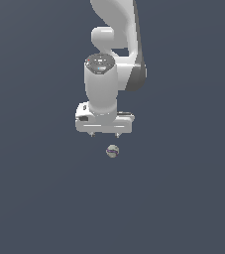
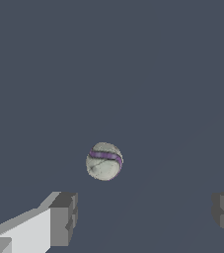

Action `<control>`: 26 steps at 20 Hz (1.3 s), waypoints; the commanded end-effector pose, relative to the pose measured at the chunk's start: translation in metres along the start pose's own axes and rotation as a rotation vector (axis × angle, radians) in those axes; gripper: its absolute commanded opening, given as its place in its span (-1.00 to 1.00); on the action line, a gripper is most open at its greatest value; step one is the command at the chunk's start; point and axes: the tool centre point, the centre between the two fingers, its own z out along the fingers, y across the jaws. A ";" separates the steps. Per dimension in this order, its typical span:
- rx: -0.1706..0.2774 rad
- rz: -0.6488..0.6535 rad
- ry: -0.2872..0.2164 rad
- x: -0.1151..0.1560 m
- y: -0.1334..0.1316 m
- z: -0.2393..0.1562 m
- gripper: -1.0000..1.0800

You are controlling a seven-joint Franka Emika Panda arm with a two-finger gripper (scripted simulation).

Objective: Pick up the object and move it to a goal position.

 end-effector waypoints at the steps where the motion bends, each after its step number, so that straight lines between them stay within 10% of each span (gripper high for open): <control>1: 0.000 0.000 0.000 0.000 0.000 0.000 0.92; 26: -0.018 0.067 0.023 0.005 -0.002 0.019 0.92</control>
